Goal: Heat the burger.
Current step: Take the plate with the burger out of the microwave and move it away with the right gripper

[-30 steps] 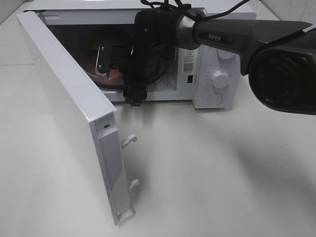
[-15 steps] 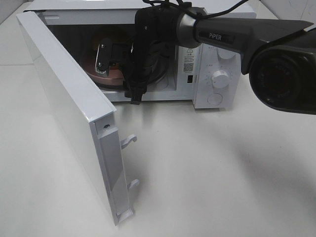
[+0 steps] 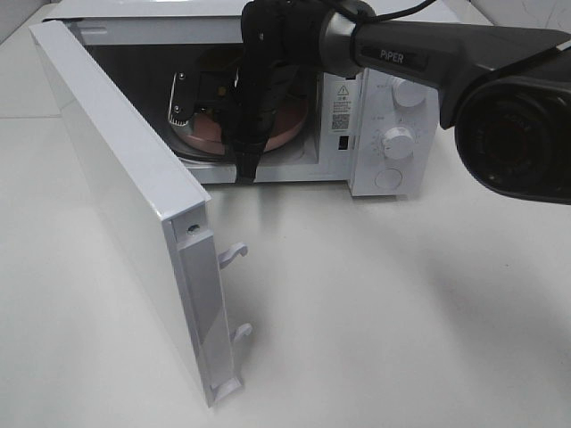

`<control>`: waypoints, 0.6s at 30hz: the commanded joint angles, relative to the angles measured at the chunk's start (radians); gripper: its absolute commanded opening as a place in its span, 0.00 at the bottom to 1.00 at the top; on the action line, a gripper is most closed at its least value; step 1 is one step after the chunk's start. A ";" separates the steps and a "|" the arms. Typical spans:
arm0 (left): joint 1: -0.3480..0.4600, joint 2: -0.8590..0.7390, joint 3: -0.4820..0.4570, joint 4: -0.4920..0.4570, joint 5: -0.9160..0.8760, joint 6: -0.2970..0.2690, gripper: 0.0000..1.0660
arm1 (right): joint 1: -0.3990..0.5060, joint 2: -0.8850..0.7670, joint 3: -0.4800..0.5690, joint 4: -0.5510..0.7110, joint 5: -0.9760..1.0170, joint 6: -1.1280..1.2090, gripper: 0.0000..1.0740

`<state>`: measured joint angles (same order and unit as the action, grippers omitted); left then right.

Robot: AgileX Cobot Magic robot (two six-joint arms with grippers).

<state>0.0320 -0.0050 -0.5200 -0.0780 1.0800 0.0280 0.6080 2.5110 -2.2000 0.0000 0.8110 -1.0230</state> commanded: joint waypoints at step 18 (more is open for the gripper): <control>0.001 -0.010 0.003 0.002 -0.009 -0.003 0.94 | 0.017 -0.036 0.023 0.014 0.244 0.024 0.00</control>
<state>0.0320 -0.0050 -0.5200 -0.0780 1.0800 0.0280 0.6210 2.4730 -2.1980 -0.0060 0.9330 -1.0240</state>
